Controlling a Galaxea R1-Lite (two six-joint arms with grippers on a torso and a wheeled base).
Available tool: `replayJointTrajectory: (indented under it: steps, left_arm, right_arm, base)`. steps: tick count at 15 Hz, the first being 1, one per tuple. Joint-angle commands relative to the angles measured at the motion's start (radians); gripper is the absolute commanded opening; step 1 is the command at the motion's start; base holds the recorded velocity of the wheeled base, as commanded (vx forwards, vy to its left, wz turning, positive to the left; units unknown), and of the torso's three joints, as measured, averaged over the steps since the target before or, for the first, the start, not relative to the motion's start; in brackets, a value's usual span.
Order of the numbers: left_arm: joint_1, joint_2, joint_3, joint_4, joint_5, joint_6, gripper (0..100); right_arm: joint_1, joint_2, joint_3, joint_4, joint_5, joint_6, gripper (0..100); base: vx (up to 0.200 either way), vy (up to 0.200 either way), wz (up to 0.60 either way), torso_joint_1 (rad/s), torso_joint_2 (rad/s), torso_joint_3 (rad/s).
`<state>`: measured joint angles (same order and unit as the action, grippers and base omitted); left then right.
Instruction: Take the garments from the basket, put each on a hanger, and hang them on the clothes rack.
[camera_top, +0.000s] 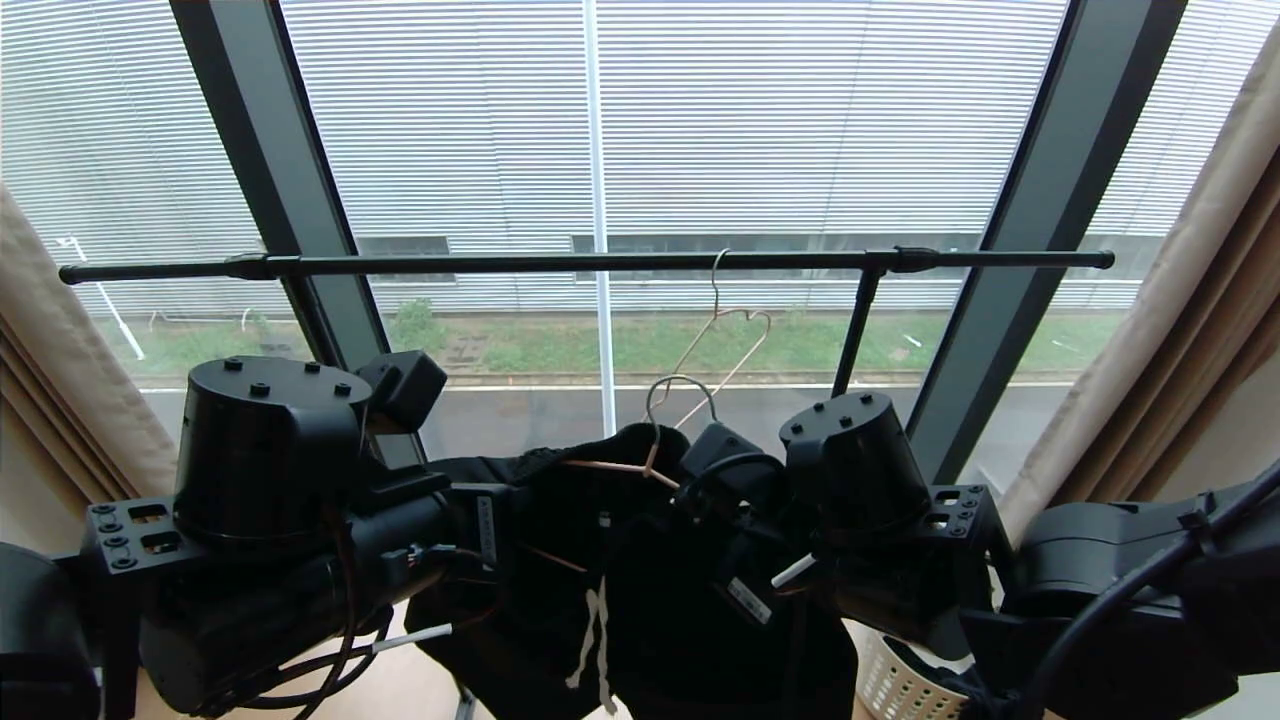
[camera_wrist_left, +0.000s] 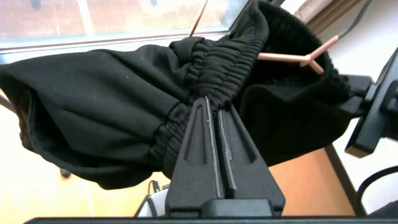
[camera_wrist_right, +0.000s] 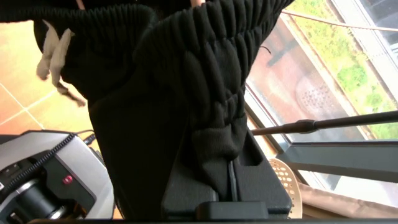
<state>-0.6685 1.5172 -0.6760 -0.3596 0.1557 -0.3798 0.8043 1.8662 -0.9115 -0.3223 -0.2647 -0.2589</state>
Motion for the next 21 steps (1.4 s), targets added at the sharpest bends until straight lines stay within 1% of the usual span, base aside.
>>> replayJointTrajectory:
  steps: [1,3,6,8,11,13,14,16,18,21]
  left_arm:
    - [0.000,-0.003,0.007,0.001,0.001,0.004,0]
    - [0.000,-0.002,0.018,0.001,-0.004,0.009,0]
    - [0.000,-0.002,0.029,-0.001,-0.007,0.033,0]
    - [-0.006,0.001,0.027,-0.001,-0.005,0.033,0]
    - [-0.006,0.003,0.022,-0.004,-0.004,0.029,0]
    - [-0.005,0.006,0.018,-0.006,-0.002,0.027,0]
    - [-0.005,0.011,0.015,-0.006,-0.002,0.025,100]
    - [-0.003,0.035,-0.004,-0.006,-0.001,0.019,100]
    - [-0.003,0.054,-0.022,-0.006,0.004,-0.019,100]
    - [-0.003,0.054,-0.024,-0.006,0.002,-0.031,100]
  right_arm:
    - [0.000,-0.004,-0.007,-0.003,0.001,0.004,0]
    - [-0.008,-0.009,-0.010,-0.007,0.002,0.004,0]
    - [-0.008,-0.005,-0.007,-0.057,0.004,0.004,0]
    - [-0.008,-0.010,-0.004,-0.067,0.030,0.006,0]
    - [-0.004,-0.022,-0.003,-0.069,0.042,0.006,0]
    - [0.000,-0.035,0.005,-0.078,0.065,0.004,0]
    - [0.010,-0.042,0.016,-0.092,0.073,0.004,0]
    - [0.026,-0.050,0.045,-0.132,0.093,0.004,0]
    - [0.035,-0.050,0.066,-0.167,0.101,0.004,0]
    - [0.039,-0.051,0.072,-0.175,0.102,0.004,0]
  base:
    - [0.000,0.000,0.00,0.000,0.00,0.000]
    - [0.000,0.000,0.00,0.000,0.00,0.000]
    - [0.000,0.000,0.00,0.000,0.00,0.000]
    - [0.000,0.000,0.00,0.000,0.00,0.000]
    - [0.000,0.000,0.00,0.000,0.00,0.000]
    - [0.000,0.000,0.00,0.000,0.00,0.000]
    - [0.000,0.000,0.00,0.000,0.00,0.000]
    - [0.000,0.000,0.00,0.000,0.00,0.000]
    - [0.000,0.000,0.00,0.000,0.00,0.000]
    - [0.000,0.000,0.00,0.000,0.00,0.000]
